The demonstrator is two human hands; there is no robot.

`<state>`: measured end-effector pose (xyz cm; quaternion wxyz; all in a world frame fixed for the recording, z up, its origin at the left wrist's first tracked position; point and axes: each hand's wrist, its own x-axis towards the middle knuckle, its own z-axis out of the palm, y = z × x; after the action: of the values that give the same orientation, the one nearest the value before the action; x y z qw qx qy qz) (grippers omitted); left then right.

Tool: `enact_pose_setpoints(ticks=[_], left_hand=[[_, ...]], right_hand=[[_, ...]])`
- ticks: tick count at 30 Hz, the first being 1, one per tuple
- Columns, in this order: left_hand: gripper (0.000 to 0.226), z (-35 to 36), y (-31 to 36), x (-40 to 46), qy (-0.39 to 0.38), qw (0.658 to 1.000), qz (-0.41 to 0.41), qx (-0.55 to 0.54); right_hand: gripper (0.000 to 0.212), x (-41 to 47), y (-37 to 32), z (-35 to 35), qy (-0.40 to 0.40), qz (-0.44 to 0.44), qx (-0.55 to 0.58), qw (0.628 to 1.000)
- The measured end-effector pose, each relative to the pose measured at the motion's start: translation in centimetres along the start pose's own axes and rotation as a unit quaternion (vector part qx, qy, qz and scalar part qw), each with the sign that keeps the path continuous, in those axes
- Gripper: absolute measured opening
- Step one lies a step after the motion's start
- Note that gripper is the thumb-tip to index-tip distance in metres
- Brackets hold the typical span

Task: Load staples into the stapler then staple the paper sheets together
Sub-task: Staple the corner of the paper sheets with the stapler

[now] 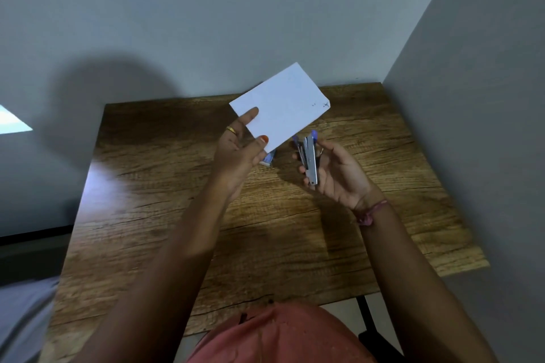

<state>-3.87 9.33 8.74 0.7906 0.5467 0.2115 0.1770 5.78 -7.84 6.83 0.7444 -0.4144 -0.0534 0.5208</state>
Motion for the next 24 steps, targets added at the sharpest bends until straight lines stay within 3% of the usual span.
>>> enact_pose_setpoints(ticks=[6, 15, 19, 24], left_hand=[[0.051, 0.8, 0.4, -0.5, -0.022, 0.997, 0.041, 0.067], [0.057, 1.1, 1.0, -1.6, -0.065, 0.982, 0.084, 0.154], [0.061, 1.2, 1.2, -1.9, -0.093, 0.976, 0.088, 0.175], [0.067, 1.8, 1.6, -2.3, -0.062, 0.982, 0.099, 0.149]], right_hand=[[0.037, -0.9, 0.5, 2.6, 0.041, -0.049, -0.062, 0.996], [0.03, -1.8, 1.2, 4.2, 0.083, -0.083, -0.052, 0.992], [0.038, -2.0, 1.3, 4.3, 0.116, -0.101, -0.064, 0.986], [0.036, -2.4, 1.6, 4.2, 0.127, -0.111, -0.025, 0.985]])
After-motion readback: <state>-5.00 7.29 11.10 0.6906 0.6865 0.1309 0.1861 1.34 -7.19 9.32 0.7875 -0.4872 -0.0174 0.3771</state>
